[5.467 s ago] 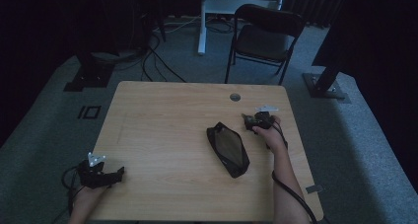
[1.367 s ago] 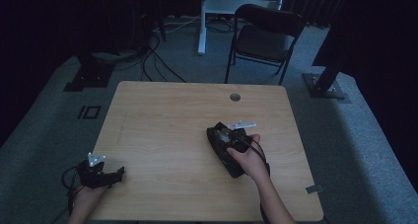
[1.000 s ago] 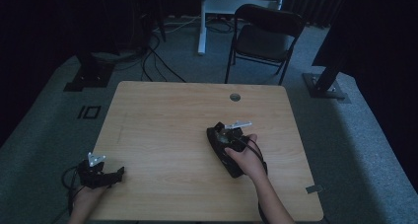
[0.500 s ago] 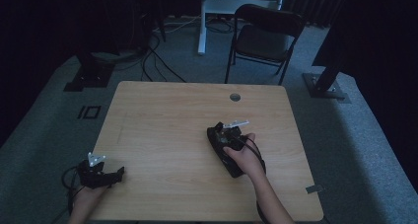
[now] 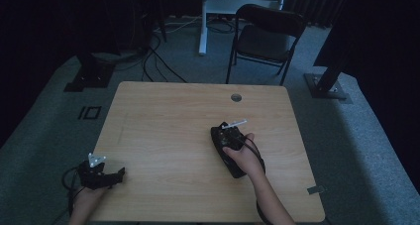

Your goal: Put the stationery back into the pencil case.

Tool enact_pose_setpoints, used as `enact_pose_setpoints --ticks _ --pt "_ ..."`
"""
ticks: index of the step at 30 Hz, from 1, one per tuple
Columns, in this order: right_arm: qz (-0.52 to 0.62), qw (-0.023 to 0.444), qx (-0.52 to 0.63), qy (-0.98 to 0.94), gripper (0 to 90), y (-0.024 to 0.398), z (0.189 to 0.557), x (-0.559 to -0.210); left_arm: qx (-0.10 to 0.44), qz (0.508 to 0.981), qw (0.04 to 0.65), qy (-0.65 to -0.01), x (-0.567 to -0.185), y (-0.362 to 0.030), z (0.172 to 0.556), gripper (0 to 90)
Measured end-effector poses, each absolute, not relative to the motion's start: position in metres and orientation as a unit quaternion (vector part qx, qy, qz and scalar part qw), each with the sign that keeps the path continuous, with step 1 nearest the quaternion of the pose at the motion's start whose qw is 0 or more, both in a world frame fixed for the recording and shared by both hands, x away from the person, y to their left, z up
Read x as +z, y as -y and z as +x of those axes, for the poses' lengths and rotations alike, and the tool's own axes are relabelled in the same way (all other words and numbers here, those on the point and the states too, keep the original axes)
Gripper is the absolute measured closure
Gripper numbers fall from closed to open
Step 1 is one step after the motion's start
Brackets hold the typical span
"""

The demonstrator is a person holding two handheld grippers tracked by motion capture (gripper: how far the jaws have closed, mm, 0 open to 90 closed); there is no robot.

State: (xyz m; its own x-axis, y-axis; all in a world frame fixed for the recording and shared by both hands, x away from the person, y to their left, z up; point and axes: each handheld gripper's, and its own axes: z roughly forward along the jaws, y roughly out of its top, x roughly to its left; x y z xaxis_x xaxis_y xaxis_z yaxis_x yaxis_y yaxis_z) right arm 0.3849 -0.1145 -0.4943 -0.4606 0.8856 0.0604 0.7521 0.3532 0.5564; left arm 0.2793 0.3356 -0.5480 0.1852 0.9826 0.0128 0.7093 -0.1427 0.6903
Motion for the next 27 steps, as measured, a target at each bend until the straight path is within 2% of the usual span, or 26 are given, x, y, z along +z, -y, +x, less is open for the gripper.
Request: enact_pose_setpoints --ticks 27 --pt "0.517 0.126 0.263 -0.804 49.6 0.123 0.388 -0.486 0.242 0.716 0.283 -0.591 -0.548 -0.336 0.279 0.6"
